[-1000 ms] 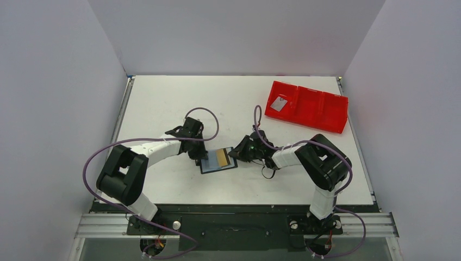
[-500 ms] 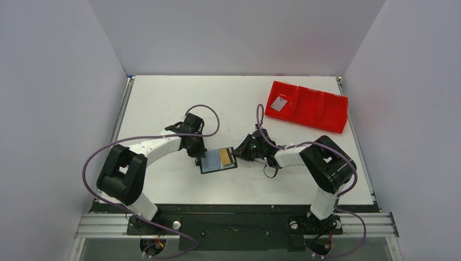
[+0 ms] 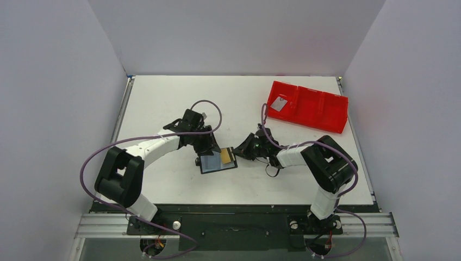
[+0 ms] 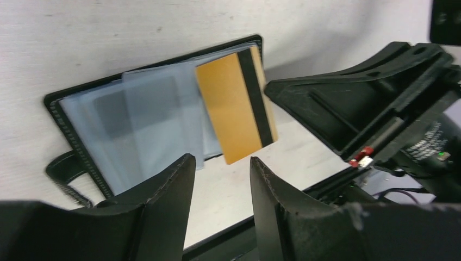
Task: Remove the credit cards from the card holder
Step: Remove the credit card from the card holder, then place the credit card in the storage box.
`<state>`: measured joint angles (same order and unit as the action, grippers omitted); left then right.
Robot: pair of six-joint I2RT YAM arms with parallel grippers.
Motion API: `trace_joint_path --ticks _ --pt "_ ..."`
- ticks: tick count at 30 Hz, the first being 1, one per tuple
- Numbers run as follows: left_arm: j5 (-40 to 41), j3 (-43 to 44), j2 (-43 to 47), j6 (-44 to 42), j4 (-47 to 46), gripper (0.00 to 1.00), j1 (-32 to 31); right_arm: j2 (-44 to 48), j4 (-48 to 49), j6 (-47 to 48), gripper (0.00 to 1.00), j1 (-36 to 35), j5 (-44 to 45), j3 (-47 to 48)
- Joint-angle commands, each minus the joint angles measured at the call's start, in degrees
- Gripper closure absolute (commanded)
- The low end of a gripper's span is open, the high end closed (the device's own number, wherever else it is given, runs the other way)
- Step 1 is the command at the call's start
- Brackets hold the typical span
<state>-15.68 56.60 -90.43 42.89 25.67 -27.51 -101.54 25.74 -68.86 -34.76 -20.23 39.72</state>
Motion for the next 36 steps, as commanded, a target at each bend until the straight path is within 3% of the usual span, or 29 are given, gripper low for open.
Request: trace_joint_path --ticks 1,21,36 --pt "-8.57 -1.73 0.17 4.87 -8.09 0.6 0.53 3.37 4.18 -1.2 1.0 0.53 -1.04 -0.79" --pt "-11.46 -5.02 -4.57 9.51 -14.94 0.58 0.53 5.96 4.28 -1.23 1.0 1.92 -1.13 -3.39" --pt "-15.5 -8.3 -9.0 13.2 -24.43 0.51 0.52 4.4 9.46 -5.07 1.0 2.73 -3.58 -4.97"
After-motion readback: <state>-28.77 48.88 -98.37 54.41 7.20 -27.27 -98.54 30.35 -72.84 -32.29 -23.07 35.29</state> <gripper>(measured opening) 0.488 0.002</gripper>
